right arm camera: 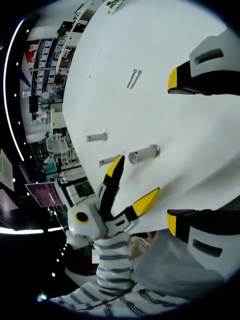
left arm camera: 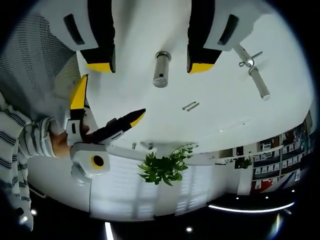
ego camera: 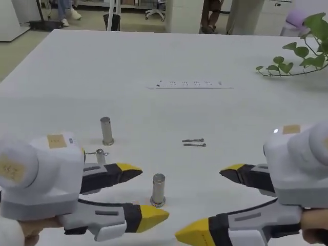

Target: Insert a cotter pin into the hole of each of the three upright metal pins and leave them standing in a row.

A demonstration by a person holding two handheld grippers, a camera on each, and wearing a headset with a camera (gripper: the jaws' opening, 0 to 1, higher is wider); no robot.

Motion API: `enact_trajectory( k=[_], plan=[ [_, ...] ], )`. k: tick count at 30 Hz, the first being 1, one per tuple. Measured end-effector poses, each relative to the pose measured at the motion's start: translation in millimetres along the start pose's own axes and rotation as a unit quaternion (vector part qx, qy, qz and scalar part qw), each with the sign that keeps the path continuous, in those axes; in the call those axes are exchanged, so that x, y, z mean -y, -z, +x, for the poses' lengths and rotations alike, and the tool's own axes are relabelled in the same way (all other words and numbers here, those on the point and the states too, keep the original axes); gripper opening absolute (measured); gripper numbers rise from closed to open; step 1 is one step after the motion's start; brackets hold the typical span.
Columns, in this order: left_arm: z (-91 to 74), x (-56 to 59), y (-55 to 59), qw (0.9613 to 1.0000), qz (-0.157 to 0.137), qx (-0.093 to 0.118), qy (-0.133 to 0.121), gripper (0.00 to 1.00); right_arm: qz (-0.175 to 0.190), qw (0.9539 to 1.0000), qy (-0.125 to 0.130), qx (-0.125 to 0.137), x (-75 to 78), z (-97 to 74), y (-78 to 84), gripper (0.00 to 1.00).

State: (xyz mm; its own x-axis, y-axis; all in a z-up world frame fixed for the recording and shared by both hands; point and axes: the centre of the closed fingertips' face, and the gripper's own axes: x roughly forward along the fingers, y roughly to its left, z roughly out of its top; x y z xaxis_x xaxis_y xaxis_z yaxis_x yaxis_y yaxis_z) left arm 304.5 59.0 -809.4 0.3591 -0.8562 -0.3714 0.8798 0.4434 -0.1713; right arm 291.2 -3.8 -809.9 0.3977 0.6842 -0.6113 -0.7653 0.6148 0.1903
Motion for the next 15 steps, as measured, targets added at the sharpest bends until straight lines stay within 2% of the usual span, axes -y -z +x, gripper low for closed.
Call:
enact_trajectory(
  k=[4, 7, 10, 13, 15],
  plan=[
    [-6.2, 3.5, 2.6, 0.9999, -0.014, 0.004, -0.004, 0.71, -0.001, 1.0, 0.0, 0.0, 0.6, -1.4, -0.5, 0.96],
    [-9.1, 1.6, -3.0, 0.9993, -0.016, 0.011, -0.031, 0.85, -0.004, 1.0, -0.002, -0.001, 1.0, -2.0, 0.2, 0.96],
    [-10.2, 9.2, -8.1, 0.9993, -0.026, 0.018, -0.021, 0.97, -0.004, 1.0, -0.002, -0.002, 1.6, -2.3, 1.1, 0.96],
    [-11.1, 13.0, -10.6, 0.9988, -0.034, 0.024, -0.023, 0.99, -0.003, 1.0, -0.002, -0.002, 1.6, -2.1, 1.6, 0.96],
    [-11.0, 8.5, -9.9, 0.9979, -0.043, 0.028, -0.04, 0.99, -0.001, 1.0, 0.0, 0.001, 2.5, -1.6, 2.2, 0.96]
  ],
)
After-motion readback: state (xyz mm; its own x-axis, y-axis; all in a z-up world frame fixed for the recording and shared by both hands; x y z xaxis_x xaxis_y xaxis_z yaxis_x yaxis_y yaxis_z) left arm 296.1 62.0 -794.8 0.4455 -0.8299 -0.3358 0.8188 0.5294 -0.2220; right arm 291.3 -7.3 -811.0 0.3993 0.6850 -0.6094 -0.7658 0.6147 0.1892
